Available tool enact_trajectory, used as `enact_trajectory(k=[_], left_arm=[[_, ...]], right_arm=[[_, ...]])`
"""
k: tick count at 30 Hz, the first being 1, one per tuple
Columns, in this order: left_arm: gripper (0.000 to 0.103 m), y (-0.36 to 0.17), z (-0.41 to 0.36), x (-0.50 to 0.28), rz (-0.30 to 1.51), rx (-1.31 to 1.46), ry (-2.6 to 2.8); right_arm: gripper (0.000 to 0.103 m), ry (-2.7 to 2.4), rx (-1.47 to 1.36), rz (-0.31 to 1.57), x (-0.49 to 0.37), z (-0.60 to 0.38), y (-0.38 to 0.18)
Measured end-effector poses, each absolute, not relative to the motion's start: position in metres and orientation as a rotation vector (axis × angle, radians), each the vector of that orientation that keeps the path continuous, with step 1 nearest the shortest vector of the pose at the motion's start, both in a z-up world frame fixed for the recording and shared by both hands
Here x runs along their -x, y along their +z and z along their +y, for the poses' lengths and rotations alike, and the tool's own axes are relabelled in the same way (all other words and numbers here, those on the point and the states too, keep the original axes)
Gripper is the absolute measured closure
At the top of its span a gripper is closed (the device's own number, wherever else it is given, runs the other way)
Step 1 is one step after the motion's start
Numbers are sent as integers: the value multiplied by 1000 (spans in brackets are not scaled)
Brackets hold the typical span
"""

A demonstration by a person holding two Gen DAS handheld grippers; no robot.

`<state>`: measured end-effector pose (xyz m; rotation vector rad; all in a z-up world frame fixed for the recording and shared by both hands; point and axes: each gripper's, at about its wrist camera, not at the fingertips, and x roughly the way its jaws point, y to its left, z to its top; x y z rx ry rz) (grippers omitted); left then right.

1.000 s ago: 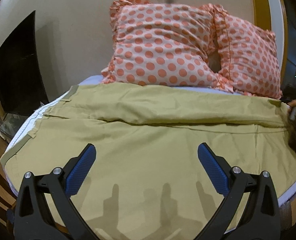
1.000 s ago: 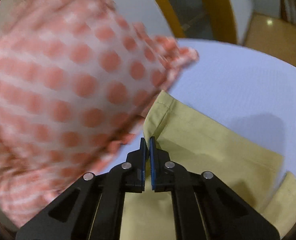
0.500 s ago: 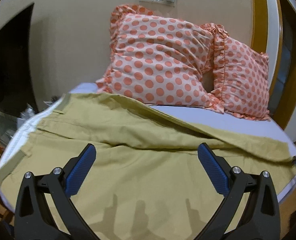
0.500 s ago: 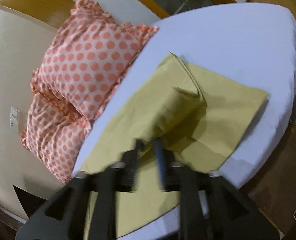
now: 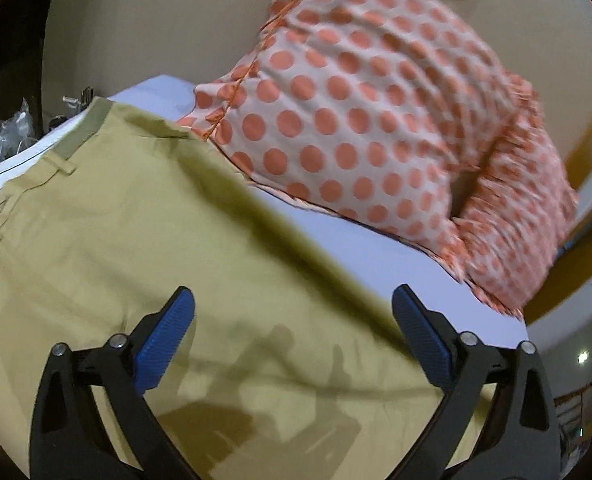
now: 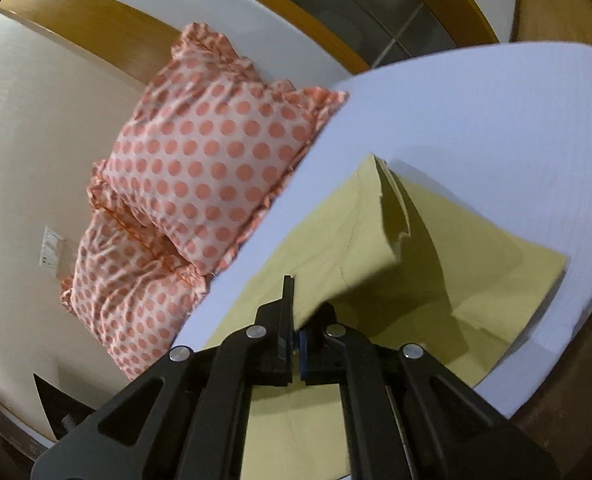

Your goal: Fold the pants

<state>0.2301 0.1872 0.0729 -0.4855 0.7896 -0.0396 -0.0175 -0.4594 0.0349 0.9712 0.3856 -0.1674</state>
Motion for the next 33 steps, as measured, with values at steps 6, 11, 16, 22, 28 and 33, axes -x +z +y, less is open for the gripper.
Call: enact_trajectory(k=[6,11,16,22,28,33], left_arm=[[33,42,183,-294,972,450,77],[97,40,199,-283,939,491,76],[98,93,190,-171,743,387,16],[97,74,190,-31,748,442,-11],[97,29,194,4,786,509,17],[83,17,193,13,766,511,-2]], right_arm=[[101,-170,-976,383,21,-459,36],[101,-162,-980,360,16,-463,44],[102,-198,-936,288,37,-471,67],[101,-286,-951,324,59,-484,48],[101,-367,-928,446,54,-484,23],[36,-414,-931,420,80,-486,26]])
